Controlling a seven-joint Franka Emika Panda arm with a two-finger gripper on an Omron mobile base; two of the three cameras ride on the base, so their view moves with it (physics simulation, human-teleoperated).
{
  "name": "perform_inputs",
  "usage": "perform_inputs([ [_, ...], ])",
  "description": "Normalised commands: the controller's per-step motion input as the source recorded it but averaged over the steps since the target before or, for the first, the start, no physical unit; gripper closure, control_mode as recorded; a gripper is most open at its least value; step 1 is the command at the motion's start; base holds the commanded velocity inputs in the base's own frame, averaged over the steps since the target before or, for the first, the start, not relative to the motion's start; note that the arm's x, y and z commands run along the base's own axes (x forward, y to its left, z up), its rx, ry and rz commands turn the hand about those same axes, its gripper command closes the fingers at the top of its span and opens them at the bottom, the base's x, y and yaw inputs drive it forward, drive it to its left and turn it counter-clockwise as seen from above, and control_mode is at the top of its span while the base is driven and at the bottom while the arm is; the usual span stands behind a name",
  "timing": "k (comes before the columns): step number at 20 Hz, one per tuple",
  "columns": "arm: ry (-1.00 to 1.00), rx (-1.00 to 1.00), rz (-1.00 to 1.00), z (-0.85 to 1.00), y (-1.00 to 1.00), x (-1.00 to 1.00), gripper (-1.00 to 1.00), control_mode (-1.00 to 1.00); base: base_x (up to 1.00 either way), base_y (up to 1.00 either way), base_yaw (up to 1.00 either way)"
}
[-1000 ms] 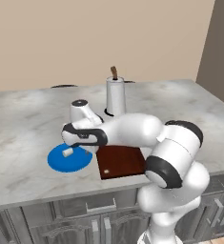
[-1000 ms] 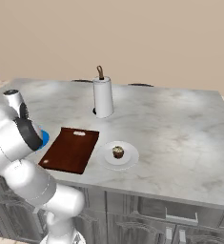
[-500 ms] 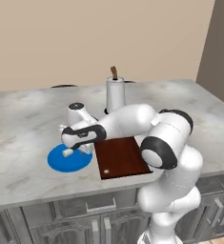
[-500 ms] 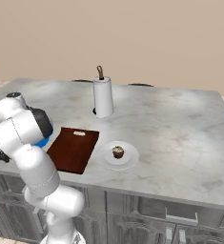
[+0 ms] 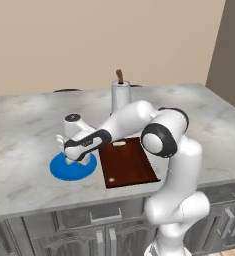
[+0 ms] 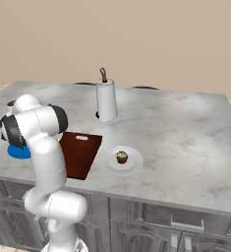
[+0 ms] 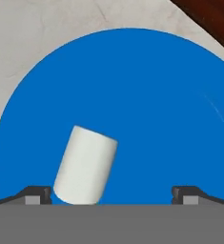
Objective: Move the dessert items from the plates to the tray.
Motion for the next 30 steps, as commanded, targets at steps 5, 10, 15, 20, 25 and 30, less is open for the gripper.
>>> perform_inputs([
  [5,0.00,0.00,0.00,-0.11,0.09,0.40,-1.00,-1.00,0.00,0.00,0.00],
  [10,0.00,0.00,-0.01,-0.11,0.04,0.32,-1.00,-1.00,0.00,0.00,0.00],
  [15,0.01,0.03,-0.08,-0.58,0.01,-0.03,-1.00,-1.00,0.00,0.00,0.00],
  [20,0.01,0.03,-0.13,-0.71,0.12,-0.04,1.00,-1.00,0.00,0.00,0.00],
  [25,0.00,0.07,-0.12,-0.61,0.04,-0.01,1.00,-1.00,0.00,0.00,0.00],
  [30,0.00,0.09,-0.15,-0.50,0.00,-0.09,1.00,-1.00,0.00,0.00,0.00],
])
